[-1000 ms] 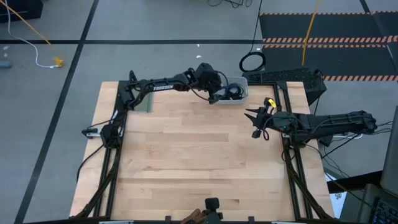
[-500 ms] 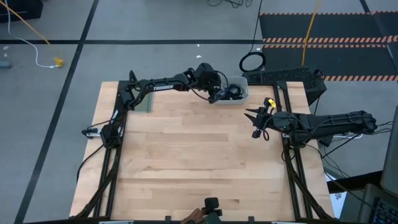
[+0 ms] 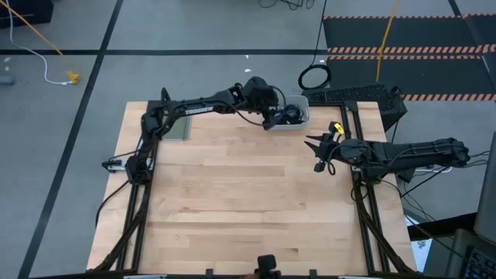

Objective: Pick and place USB-C Cables
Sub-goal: Return to Home Position

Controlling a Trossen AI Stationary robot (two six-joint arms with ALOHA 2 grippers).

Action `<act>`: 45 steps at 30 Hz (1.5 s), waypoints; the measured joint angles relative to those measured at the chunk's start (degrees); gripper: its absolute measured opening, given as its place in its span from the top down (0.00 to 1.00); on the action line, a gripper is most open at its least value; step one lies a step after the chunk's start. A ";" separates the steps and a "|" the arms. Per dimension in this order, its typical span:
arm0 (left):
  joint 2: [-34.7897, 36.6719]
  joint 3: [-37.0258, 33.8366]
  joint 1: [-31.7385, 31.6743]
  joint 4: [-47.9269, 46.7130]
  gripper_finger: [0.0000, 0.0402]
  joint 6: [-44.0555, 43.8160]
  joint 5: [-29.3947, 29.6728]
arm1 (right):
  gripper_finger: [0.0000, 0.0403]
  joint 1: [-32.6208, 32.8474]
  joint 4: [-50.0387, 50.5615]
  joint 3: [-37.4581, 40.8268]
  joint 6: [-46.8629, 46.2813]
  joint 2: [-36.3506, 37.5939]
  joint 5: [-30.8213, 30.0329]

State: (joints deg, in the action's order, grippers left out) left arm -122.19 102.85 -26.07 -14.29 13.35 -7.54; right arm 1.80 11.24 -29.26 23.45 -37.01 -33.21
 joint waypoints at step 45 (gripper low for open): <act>54.01 -64.82 22.84 30.21 0.98 -11.62 13.41 | 1.00 1.49 -17.03 10.94 -19.91 0.15 23.02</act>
State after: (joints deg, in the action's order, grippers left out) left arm -68.18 38.03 -3.23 15.92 1.72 5.87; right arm 3.29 -5.79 -18.31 3.54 -36.86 -10.20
